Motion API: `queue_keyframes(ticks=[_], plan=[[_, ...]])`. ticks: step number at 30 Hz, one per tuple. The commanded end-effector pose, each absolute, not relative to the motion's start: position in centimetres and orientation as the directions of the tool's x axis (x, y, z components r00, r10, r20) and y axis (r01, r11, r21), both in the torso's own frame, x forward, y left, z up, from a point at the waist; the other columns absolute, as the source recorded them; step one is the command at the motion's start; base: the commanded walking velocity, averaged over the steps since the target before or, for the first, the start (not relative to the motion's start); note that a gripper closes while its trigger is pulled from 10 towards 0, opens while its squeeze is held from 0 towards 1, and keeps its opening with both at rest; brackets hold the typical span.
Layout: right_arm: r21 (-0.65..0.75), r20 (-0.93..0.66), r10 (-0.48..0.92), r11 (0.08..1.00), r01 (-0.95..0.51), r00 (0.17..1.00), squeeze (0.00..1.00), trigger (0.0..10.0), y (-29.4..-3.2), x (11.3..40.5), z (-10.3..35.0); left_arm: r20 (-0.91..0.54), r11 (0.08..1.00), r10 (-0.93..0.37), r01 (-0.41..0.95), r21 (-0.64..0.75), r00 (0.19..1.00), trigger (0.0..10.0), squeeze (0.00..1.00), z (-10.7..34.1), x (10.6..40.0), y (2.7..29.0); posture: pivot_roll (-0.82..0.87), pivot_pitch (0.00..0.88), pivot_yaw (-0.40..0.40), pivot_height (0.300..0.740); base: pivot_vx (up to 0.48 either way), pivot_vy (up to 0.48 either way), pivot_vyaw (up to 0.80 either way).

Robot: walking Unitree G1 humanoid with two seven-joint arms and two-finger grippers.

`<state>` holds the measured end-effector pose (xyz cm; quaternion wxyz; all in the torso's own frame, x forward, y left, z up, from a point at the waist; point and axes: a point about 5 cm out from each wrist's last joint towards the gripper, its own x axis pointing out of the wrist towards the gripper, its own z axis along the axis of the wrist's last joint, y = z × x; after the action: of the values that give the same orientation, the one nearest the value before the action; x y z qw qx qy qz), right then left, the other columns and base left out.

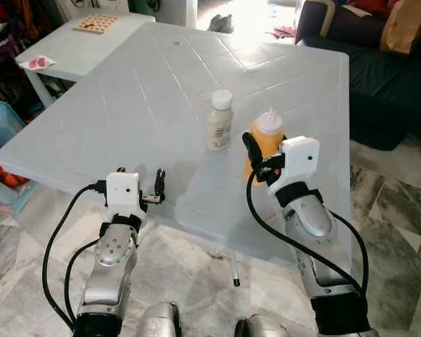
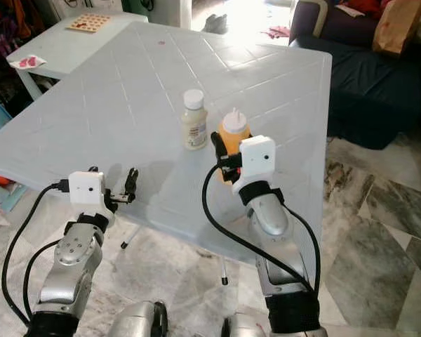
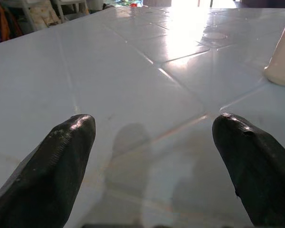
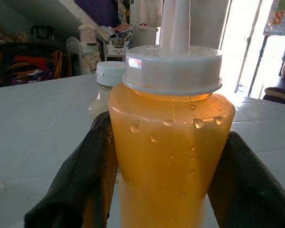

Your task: Restocking fridge

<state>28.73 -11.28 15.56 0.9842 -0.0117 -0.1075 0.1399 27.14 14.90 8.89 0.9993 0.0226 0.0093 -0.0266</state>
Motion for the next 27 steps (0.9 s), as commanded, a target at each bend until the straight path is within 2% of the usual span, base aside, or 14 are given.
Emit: queue_keyframes(ticks=[1,23,27], plan=[[-0.047,0.185,0.283,0.959,-0.279,0.941,0.0,10.0,-11.1,28.8,15.0,-0.026,0.997,-0.055,0.056,0.057,0.998,10.0,0.0,8.7,27.1,15.2,0.07,0.033,0.014,0.74,-0.262,0.0,0.0],[-0.049,0.221,0.311,0.95,-0.308,0.924,0.0,10.0,-10.3,29.2,15.5,-0.019,0.996,-0.059,0.06,0.068,0.998,10.0,0.0,8.8,27.2,15.4,0.09,0.026,0.013,0.74,-0.266,0.0,0.0],[-0.043,0.232,0.336,0.941,-0.336,0.913,0.0,10.0,-9.8,29.2,15.6,-0.012,0.996,-0.058,0.058,0.07,0.998,10.0,0.0,8.8,27.1,15.5,0.1,0.023,0.007,0.74,-0.143,0.0,0.76]])
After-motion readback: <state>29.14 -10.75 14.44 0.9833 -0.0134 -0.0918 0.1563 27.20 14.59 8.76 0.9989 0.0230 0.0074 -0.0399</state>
